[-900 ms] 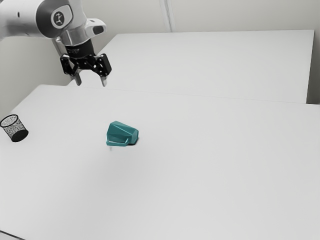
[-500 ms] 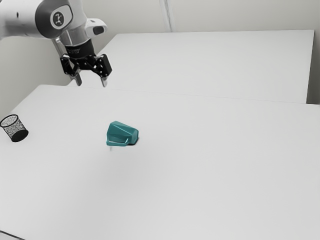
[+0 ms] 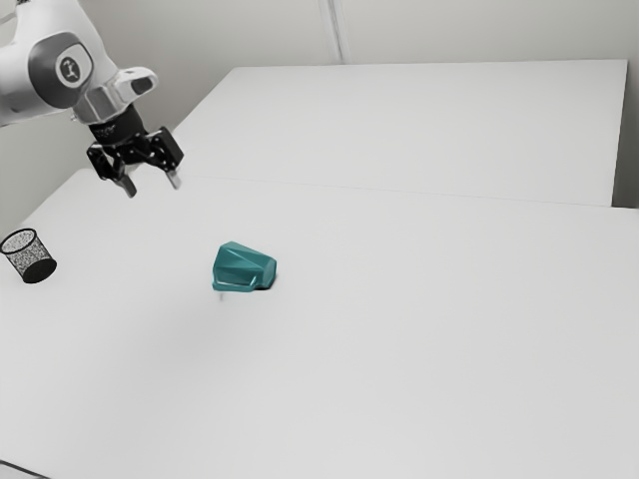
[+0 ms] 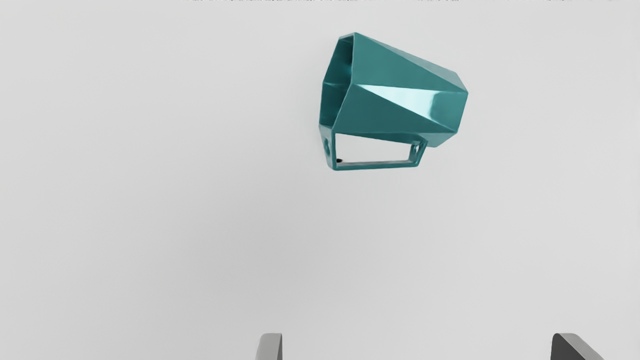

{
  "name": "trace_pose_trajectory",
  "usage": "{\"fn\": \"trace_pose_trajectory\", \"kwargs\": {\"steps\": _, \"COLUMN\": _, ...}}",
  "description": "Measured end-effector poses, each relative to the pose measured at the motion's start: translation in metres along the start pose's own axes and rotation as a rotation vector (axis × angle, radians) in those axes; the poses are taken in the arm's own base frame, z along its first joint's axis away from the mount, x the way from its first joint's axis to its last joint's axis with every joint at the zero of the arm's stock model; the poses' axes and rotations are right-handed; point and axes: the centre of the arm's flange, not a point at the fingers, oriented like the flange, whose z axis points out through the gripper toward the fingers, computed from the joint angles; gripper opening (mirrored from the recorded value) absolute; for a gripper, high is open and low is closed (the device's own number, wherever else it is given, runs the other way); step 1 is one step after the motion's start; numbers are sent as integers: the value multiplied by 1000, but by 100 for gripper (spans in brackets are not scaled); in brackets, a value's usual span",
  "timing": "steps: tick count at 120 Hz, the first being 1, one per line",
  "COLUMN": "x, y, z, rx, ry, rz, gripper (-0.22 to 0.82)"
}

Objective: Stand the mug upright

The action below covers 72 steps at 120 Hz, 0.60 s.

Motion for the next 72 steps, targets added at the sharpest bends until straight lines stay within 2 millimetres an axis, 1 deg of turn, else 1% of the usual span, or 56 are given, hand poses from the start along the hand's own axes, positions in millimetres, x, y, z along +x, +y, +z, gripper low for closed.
{"fn": "trace_pose_trajectory", "kwargs": {"steps": 17, "x": 2, "y": -9, "z": 26, "rx": -100, "ry": 20, "rz": 20, "gripper": 58}}
{"fn": "trace_pose_trajectory", "kwargs": {"steps": 45, "x": -3, "y": -21, "z": 74, "rx": -247, "ry": 52, "rz": 43, "gripper": 58}}
{"fn": "trace_pose_trajectory", "kwargs": {"steps": 64, "x": -8, "y": -37, "z": 103, "rx": -338, "ry": 70, "rz": 30, "gripper": 58}}
{"fn": "trace_pose_trajectory", "kwargs": {"steps": 72, "x": -8, "y": -48, "z": 111, "rx": -366, "ry": 83, "rz": 21, "gripper": 58}}
